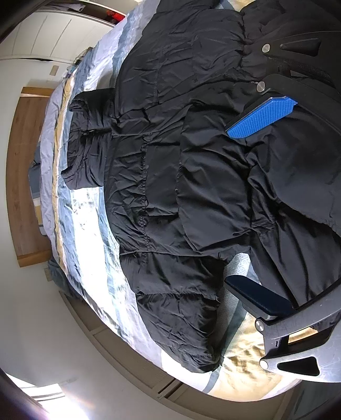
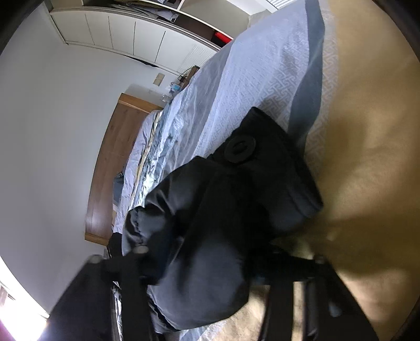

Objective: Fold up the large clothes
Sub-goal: 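Grasp the jacket sleeve cuff nearest the right gripper and lift it, then carry the held sleeve across the jacket body and open the right gripper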

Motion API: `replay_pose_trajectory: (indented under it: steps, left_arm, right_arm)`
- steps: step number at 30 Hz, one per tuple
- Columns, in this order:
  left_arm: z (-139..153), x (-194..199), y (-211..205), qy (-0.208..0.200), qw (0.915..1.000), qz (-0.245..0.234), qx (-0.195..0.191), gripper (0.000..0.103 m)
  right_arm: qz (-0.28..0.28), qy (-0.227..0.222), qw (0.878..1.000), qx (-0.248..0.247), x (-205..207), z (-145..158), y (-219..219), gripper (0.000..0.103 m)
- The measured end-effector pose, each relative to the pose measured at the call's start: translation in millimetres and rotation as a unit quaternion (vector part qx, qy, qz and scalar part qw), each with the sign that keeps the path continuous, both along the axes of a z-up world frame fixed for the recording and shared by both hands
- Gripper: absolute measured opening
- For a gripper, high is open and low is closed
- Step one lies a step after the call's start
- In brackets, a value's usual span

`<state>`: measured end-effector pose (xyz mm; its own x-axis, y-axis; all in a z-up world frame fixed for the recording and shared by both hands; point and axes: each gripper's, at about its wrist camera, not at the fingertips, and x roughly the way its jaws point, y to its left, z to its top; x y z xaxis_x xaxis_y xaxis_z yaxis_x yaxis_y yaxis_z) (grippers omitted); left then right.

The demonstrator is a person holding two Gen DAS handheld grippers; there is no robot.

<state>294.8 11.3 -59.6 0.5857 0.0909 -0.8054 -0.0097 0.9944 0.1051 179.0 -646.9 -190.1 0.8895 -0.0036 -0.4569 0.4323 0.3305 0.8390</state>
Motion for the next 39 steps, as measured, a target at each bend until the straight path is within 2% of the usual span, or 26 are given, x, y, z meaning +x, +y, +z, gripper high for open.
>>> replay_pose_trajectory:
  steps: [3, 5, 13, 16, 22, 31, 39]
  left_arm:
    - [6, -5, 4, -0.007, 0.9999, 0.001, -0.007, 0.102]
    - [12, -9, 8, -0.015, 0.9998, 0.003, -0.015, 0.102]
    - [44, -32, 17, -0.055, 0.9978, -0.005, -0.036, 0.102]
    - [59, -46, 18, -0.072, 0.9967, -0.014, -0.035, 0.102]
    - [79, -72, 22, -0.087, 0.9943, -0.03, -0.053, 0.102]
    - [96, -108, 37, -0.093, 0.991, -0.049, -0.083, 0.102]
    - [96, -133, 57, -0.096, 0.989, -0.04, -0.106, 0.102]
  right_arm:
    - [0.004, -0.011, 1.0, -0.013, -1, 16, 0, 0.021]
    - [0.01, -0.018, 0.999, -0.027, -1, 29, 2, 0.017]
    - [0.066, -0.074, 0.99, -0.096, 2, 108, 37, 0.016]
    - [0.101, -0.095, 0.983, -0.118, 4, 139, 65, 0.015]
    - [0.174, -0.118, 0.966, -0.15, 14, 177, 130, 0.015]
    - [0.282, -0.123, 0.932, -0.192, 24, 203, 227, 0.015]
    - [0.359, -0.091, 0.9, -0.229, 41, 205, 312, 0.015]
